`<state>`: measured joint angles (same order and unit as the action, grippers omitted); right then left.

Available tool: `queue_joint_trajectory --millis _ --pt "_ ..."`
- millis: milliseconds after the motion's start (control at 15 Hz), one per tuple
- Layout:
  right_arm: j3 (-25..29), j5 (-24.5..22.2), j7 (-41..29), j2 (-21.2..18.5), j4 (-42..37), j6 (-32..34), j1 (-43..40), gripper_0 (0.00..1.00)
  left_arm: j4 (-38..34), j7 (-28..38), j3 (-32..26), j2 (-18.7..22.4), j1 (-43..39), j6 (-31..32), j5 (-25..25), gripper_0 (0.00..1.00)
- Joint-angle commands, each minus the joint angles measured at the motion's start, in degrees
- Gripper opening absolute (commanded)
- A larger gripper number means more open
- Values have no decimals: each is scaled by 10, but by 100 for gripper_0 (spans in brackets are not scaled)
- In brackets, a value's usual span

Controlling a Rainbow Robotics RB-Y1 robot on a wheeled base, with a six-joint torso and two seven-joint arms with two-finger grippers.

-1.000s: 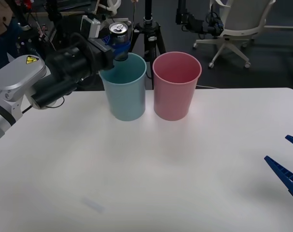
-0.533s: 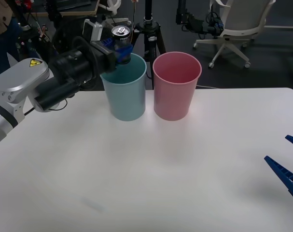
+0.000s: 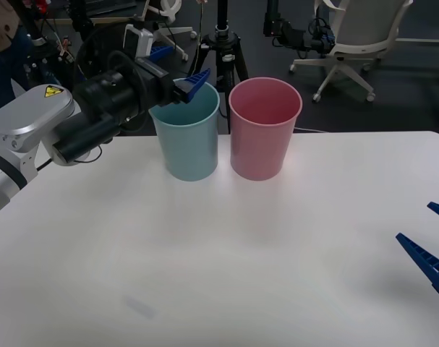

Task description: Grasp the object on the table and drop it into the matching bin: aluminum can to the light blue bin, PET bottle to the pink bin.

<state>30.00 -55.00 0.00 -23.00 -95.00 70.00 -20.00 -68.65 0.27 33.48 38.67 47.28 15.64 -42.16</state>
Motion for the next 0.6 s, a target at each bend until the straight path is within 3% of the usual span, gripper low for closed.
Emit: queue_joint_trajectory --millis 67,267,467,600 --pt "0 0 0 0 0 0 0 100 -2 -1 0 0 0 2 2 100" --pt "0 0 0 0 0 0 0 100 -18 -3 0 17 -2 10 17 100" --pt "0 0 0 0 0 0 0 100 -24 -15 0 55 -3 64 67 100" --pt "0 0 0 0 0 0 0 100 -57 -25 -1 91 -25 69 110 100"
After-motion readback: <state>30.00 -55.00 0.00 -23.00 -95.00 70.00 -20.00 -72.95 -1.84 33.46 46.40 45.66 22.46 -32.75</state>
